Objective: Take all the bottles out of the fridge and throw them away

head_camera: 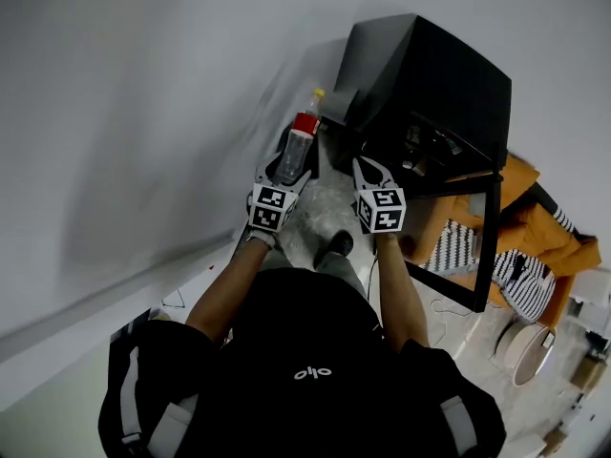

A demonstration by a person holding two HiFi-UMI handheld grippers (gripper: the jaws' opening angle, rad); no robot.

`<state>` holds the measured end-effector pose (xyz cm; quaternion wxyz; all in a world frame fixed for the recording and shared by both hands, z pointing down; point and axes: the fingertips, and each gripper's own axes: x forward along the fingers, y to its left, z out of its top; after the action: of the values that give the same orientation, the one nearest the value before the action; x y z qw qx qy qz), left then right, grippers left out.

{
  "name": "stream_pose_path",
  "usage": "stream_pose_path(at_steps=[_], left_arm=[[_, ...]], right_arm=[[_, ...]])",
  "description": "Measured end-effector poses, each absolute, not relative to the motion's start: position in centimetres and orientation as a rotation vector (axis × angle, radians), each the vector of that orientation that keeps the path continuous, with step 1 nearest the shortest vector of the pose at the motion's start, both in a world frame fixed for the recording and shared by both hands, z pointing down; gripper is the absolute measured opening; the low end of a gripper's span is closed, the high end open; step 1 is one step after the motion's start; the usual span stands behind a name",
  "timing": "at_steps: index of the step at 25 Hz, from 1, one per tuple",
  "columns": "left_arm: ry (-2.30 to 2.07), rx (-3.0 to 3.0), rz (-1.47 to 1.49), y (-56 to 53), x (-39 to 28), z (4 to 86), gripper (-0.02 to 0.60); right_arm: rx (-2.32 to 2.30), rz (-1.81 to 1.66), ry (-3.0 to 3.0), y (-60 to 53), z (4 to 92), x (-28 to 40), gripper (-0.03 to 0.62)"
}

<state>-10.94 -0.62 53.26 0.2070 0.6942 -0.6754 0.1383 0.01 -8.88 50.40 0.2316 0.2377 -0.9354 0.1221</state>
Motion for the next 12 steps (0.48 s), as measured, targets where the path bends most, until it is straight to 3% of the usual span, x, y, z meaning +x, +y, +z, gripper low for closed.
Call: stream_pose_path(at_steps=[12], left_arm=[[-1.819,1.862,0.384,-2.8,-14.5,61.4,0.319]], right_arm=[[0.658,0.285,-2.547,-10.9,57.8,-3.1,0.002]])
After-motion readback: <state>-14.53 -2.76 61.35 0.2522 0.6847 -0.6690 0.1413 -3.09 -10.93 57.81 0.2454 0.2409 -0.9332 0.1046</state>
